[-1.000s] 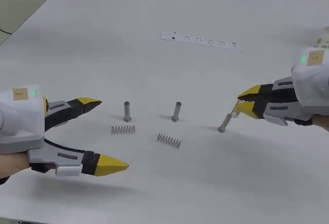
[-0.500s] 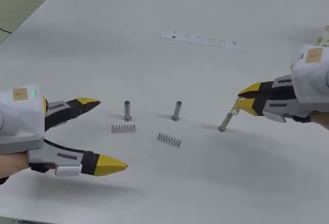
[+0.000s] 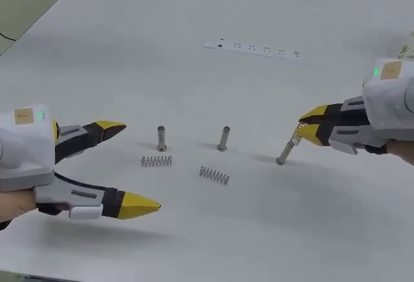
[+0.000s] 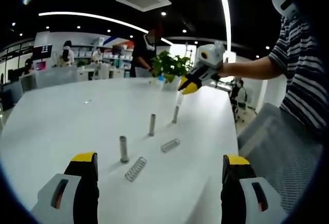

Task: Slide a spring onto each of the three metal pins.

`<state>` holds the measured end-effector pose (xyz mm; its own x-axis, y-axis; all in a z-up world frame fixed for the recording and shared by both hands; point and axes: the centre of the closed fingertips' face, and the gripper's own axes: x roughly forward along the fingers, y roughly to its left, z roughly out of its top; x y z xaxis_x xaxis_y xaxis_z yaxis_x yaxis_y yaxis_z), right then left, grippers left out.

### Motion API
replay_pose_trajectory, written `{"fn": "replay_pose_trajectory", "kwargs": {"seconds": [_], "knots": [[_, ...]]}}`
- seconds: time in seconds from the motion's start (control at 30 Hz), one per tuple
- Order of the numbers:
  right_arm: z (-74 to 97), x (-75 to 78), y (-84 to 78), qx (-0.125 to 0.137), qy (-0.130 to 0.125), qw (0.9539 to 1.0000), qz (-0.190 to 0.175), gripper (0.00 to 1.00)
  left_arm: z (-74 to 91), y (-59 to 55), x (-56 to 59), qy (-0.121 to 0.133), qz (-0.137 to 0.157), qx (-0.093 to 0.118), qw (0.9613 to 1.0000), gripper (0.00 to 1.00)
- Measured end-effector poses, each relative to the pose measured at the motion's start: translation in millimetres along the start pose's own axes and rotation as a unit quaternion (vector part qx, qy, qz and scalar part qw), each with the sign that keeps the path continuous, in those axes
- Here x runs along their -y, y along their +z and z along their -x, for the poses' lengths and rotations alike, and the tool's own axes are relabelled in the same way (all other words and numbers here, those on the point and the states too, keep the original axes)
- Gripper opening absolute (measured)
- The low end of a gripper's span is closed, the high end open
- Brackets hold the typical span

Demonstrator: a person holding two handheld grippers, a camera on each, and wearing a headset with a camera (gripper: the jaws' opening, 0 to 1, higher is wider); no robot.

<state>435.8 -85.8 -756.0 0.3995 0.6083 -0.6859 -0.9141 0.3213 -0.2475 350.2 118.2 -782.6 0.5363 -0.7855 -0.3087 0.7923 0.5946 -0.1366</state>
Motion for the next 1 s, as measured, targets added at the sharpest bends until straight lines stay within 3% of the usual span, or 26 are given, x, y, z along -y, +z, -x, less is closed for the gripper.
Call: {"fn": "replay_pose_trajectory", "kwargs": {"seconds": [1.0], "knots": [[-8.1,0.2,-6.4,-0.003,0.006,0.9998,-0.018,0.07,1.1,-0.4,-0.8,-0.001,0.001,-0.003,1.0,0.98]]}}
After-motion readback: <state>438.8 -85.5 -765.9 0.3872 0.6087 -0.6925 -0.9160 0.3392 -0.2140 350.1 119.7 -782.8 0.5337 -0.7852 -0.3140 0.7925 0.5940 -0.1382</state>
